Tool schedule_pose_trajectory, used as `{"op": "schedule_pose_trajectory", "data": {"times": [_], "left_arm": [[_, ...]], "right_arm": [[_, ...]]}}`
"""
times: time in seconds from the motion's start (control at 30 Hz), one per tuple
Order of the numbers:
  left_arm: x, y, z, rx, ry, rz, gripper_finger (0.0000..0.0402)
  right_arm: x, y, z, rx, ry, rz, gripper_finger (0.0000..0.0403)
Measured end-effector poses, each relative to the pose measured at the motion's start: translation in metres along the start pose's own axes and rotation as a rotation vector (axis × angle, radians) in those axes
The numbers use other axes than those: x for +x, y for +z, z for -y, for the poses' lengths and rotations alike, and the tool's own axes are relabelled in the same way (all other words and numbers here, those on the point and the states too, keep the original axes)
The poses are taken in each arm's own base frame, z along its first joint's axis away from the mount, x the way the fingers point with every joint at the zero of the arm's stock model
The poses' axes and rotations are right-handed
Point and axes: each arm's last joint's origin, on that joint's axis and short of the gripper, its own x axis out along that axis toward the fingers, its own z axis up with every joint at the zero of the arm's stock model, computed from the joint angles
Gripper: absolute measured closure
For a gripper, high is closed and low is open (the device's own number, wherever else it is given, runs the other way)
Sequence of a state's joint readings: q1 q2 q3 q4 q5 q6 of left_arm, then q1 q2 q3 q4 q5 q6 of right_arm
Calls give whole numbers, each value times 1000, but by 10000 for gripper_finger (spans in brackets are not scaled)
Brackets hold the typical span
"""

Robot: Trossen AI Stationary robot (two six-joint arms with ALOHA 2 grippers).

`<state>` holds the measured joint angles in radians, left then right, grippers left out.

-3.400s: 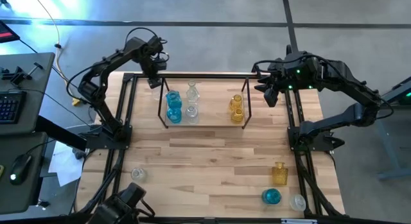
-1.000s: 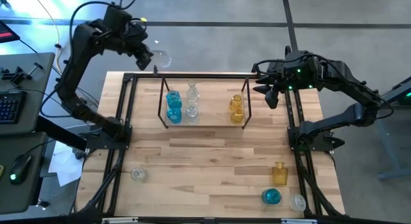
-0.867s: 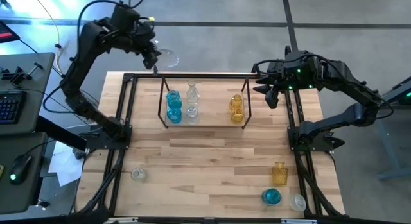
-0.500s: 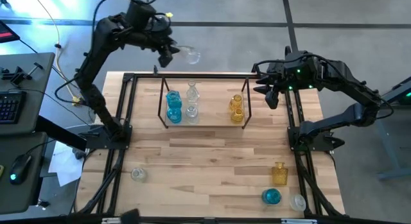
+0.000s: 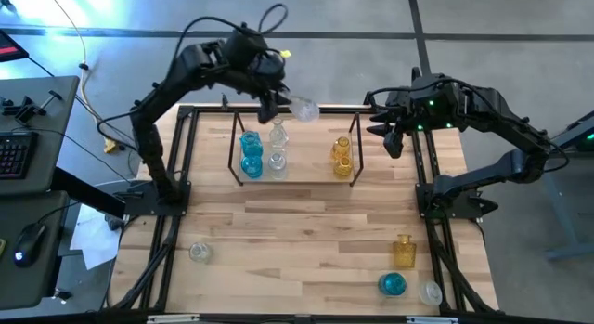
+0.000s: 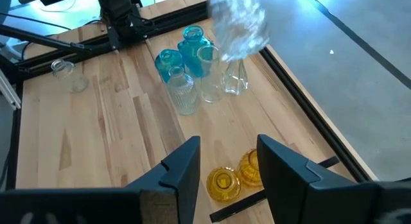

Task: Sort vases onto shelf
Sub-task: Put the transparent vase on the shelf

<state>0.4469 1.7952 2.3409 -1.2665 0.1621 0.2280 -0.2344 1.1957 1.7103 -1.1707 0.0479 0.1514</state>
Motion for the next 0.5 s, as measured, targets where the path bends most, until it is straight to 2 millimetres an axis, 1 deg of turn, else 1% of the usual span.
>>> {"op": "schedule_pose_trajectory", "data": {"times": [0.23, 0.37, 0.5], "left_arm": [[23, 6, 33, 22, -99, -32, 262], [35, 4, 46, 27, -133, -87, 262], [50, -1, 53, 19, -159, -173, 262]], "right_arm": [[0, 0, 0, -1, -1, 0, 267], [0, 0, 0, 2, -1, -3, 267], [0, -2, 0, 4, -4, -16, 267]]}}
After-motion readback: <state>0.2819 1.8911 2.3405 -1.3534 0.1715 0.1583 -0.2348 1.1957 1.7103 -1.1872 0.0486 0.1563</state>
